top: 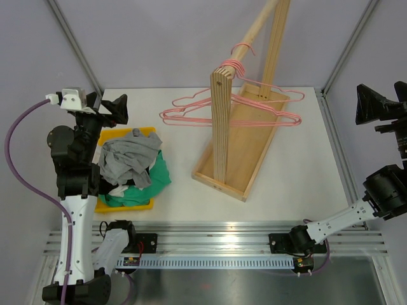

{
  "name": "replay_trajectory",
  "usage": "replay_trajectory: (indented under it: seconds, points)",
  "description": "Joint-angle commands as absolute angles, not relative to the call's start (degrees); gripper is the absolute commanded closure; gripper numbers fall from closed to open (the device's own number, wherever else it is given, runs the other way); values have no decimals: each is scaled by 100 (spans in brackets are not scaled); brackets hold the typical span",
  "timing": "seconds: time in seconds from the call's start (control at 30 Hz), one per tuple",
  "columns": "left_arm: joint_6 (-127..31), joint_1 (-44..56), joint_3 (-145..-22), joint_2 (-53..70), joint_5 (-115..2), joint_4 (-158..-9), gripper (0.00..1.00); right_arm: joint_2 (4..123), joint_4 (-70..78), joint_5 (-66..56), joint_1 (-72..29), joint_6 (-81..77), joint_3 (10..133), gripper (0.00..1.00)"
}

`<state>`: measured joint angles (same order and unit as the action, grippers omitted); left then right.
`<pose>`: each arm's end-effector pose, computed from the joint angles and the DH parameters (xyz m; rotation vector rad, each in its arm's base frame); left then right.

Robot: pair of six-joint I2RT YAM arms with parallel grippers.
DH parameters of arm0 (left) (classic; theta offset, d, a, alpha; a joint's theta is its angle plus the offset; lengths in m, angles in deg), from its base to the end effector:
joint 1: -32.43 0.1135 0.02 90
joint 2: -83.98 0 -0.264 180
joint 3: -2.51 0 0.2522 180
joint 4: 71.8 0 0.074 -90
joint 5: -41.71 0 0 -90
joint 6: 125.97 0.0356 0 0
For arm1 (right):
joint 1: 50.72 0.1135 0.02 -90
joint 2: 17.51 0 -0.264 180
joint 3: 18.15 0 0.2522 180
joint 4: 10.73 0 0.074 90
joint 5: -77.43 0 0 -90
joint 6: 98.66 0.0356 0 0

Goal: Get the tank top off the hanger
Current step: Place the tank top into the basket

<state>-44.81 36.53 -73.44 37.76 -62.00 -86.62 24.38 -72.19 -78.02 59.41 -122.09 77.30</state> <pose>0.1615 0.0031 0.4571 0.0558 1.3204 -0.2271 0.0525 -0.0492 0.5731 -0.0566 1.1857 0.1986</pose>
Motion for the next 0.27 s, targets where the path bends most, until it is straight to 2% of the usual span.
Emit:
replay_trajectory:
  seconds: [0.0,0.23]
  points:
    - [-4380,3673,-7295,3819,-6200,-8398,1,2284,-8547,-7928,5932,-13681,7699,0]
    - [-4353,3673,-7313,3801,-6182,-8425,1,2108,-8547,-7964,5932,-13725,7612,0]
